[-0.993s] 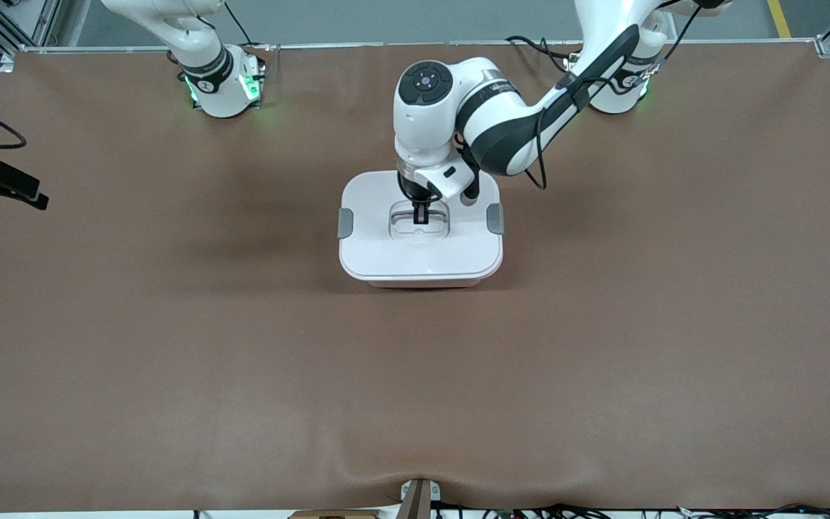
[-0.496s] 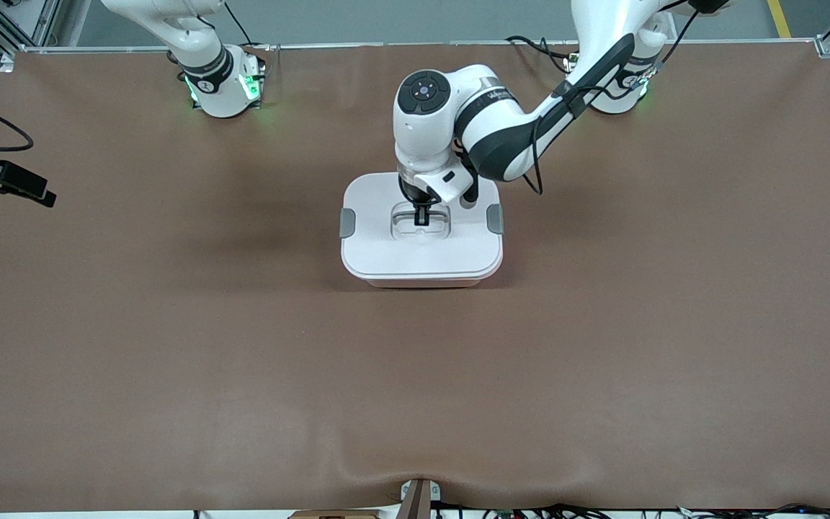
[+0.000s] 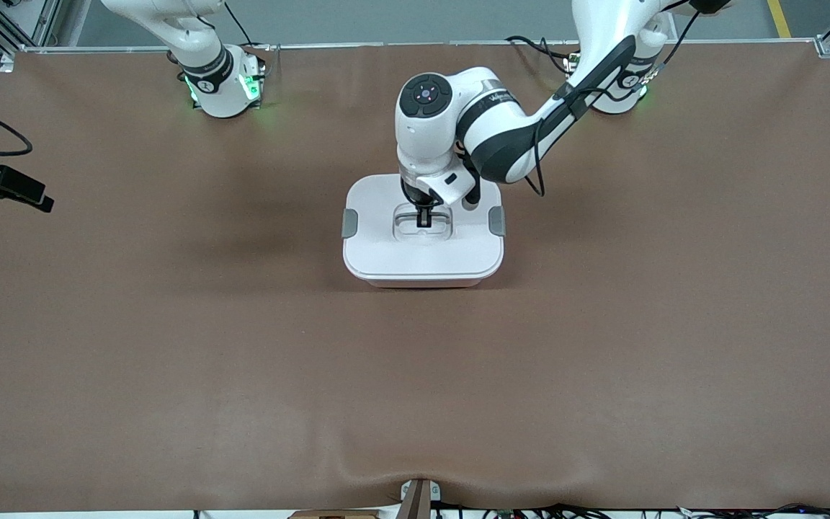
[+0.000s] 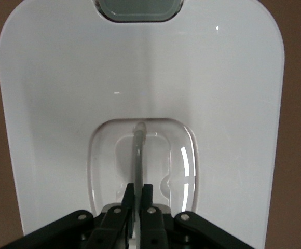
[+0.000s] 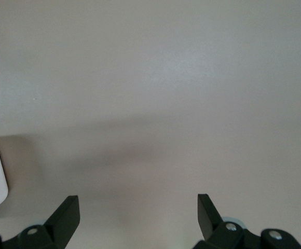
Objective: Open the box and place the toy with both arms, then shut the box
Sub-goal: 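Press the lid down onto the box with the left gripper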
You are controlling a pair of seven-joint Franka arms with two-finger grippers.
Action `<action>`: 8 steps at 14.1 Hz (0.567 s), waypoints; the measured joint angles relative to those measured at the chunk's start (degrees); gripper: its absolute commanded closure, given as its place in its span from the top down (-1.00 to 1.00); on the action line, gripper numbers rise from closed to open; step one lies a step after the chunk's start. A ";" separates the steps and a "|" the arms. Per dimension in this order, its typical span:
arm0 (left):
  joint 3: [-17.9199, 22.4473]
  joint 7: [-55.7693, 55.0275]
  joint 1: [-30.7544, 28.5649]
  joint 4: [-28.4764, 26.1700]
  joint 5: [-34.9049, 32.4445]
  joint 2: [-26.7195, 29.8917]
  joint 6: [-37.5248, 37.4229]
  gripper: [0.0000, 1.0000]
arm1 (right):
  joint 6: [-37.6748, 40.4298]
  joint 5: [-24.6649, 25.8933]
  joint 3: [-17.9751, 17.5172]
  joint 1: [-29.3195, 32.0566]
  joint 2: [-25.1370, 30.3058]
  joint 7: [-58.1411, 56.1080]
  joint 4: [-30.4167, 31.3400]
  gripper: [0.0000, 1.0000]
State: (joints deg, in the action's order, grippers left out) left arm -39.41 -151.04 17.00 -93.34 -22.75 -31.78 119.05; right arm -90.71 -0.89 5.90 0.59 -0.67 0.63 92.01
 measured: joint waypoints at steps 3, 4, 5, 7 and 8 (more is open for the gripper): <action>0.00 0.01 0.01 -0.01 -0.05 0.00 0.02 -1.00 | -0.88 0.01 -0.03 -0.02 -0.03 0.00 0.10 1.00; 0.01 0.01 0.01 -0.02 -0.05 -0.02 0.02 -0.85 | -0.95 0.01 -0.04 -0.03 -0.04 0.00 0.10 1.00; 0.02 0.02 0.00 -0.03 -0.05 -0.06 0.02 -0.04 | -0.99 0.01 -0.04 -0.04 -0.06 0.00 0.10 1.00; 0.20 0.37 -0.02 -0.19 -0.15 -0.15 -0.06 0.99 | -1.02 0.02 -0.08 -0.07 -0.16 0.00 0.13 1.00; 0.28 0.96 -0.11 -0.23 -0.27 -0.16 -0.09 1.00 | -1.03 0.03 -0.11 -0.09 -0.27 0.00 0.15 1.00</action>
State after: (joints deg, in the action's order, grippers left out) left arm -39.13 -150.08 16.89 -93.57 -23.01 -31.94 118.97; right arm -91.74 -0.86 5.79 0.50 -0.93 0.63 92.16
